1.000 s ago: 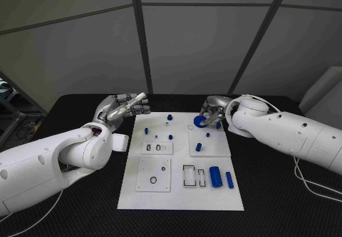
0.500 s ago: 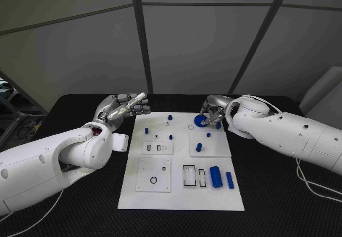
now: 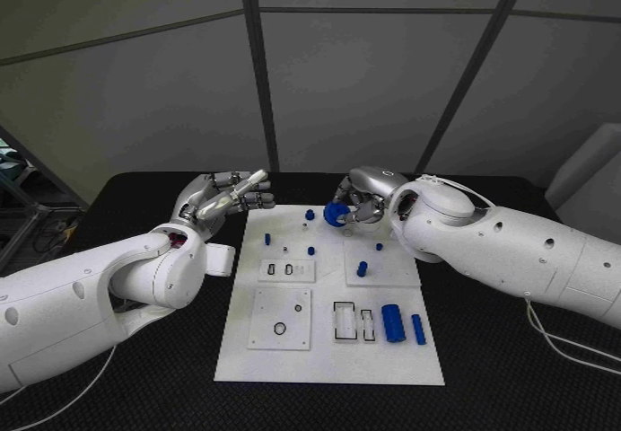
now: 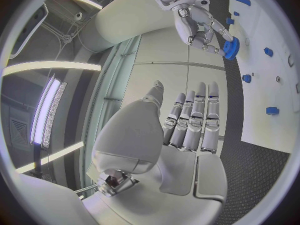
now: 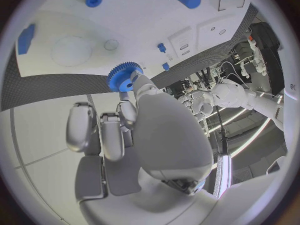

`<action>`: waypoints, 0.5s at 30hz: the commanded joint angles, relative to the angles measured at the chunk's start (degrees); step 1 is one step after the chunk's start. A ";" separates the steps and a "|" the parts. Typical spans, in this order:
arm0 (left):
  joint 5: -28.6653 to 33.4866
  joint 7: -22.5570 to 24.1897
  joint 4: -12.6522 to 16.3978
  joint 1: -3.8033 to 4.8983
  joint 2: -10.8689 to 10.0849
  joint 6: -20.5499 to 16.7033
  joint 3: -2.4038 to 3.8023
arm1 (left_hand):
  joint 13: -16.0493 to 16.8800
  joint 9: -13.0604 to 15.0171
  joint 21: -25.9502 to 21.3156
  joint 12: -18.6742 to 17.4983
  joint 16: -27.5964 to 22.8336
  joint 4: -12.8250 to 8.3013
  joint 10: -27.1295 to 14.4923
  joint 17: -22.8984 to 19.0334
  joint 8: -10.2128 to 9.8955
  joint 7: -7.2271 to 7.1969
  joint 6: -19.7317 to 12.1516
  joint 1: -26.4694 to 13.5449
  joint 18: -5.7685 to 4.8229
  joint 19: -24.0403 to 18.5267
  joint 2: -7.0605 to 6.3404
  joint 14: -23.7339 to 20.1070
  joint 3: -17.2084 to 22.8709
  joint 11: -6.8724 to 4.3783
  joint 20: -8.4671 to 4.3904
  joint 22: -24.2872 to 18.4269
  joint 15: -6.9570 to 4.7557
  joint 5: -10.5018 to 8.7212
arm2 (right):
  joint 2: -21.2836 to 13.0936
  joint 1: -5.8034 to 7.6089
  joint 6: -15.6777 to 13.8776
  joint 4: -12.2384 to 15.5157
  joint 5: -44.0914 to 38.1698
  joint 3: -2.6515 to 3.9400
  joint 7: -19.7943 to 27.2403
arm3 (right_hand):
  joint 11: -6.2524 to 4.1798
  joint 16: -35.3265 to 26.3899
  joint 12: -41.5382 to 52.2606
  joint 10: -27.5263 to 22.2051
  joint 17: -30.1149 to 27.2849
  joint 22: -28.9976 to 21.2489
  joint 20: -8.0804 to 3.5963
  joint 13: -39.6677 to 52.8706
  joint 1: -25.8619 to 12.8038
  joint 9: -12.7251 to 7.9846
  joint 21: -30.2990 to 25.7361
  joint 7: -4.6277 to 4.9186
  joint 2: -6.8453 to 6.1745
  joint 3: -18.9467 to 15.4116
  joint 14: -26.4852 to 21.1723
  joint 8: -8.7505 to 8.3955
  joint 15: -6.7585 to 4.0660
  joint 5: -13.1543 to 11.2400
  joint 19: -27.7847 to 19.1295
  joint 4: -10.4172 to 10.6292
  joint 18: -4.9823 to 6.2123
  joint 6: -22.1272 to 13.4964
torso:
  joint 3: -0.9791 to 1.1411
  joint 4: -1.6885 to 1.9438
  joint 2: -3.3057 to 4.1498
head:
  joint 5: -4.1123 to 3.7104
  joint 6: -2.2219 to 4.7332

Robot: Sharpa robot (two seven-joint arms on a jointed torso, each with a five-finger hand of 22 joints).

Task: Assemble the parts on the task board

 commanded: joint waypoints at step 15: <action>-0.32 0.14 -0.27 0.08 0.68 0.67 0.06 | 0.03 0.01 0.09 -0.35 -0.43 -0.39 0.31 0.10 -0.42 0.53 -0.12 0.35 -1.11 0.00 0.48 0.05 0.16 0.12 0.13 -0.07 0.53 0.05 | 8.64 0.05 -2.66 -5.78 -4.52 -1.52 0.57 | 0.03 0.25 0.05 0.22 5.68 -0.04 -0.07 -0.18 -0.03 0.68 0.18 -1.26 0.11 0.67 4.09 -0.27 -0.35 0.32 0.42 0.01 -1.12 2.28 | 0.01 0.12 0.10 | 0.56 -0.45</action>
